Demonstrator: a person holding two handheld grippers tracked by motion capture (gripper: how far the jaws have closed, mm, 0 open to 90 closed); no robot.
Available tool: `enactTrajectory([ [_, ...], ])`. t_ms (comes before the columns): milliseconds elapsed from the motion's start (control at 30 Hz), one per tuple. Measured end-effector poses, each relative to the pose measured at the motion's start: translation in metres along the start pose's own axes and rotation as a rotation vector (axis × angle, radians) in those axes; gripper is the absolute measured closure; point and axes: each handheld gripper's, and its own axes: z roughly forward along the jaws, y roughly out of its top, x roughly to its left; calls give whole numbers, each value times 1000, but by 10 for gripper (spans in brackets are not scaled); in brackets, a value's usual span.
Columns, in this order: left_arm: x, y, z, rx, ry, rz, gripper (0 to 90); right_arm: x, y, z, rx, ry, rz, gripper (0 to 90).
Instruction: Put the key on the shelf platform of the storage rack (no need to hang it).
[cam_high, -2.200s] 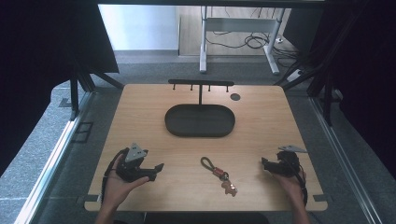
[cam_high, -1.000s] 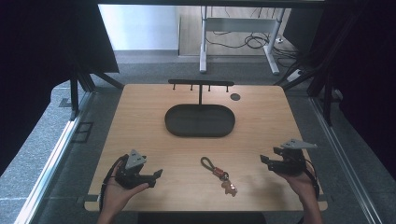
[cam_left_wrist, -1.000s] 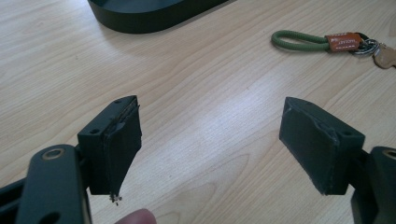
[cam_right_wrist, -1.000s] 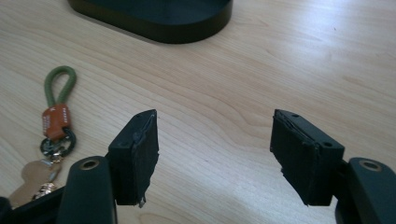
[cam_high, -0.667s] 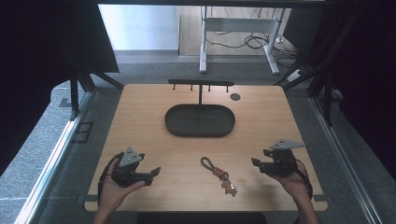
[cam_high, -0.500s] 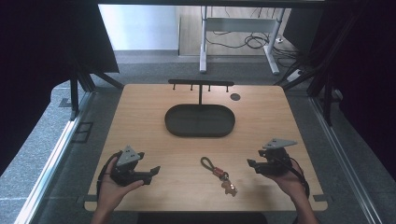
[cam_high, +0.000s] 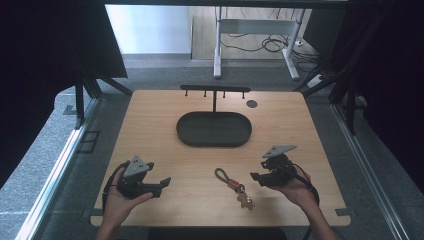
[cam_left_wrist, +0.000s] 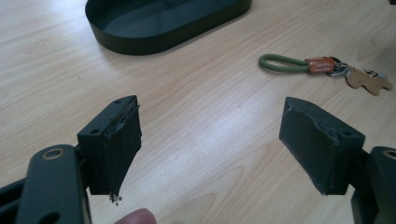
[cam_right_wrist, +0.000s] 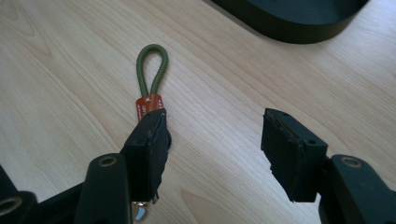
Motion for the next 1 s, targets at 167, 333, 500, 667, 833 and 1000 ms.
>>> enactTrajectory([
  [167, 2, -1, 2, 7, -1, -3, 210, 3, 9, 13, 30, 23, -16, 432],
  [333, 2, -2, 8, 19, -13, 2, 210, 11, 15, 27, 68, 40, -45, 443],
  [500, 0, -1, 6, 15, -14, 7, 210, 18, 16, 40, 96, 48, -65, 454],
  [667, -1, -1, 6, 12, -8, 3, 210, 22, 14, 52, 121, 57, -71, 461],
  [833, -1, -1, 7, 18, -12, 7, 210, 26, 12, 60, 142, 66, -80, 465],
  [1000, -2, -1, 9, 22, -20, 15, 209, 29, 11, 67, 157, 77, -89, 472],
])
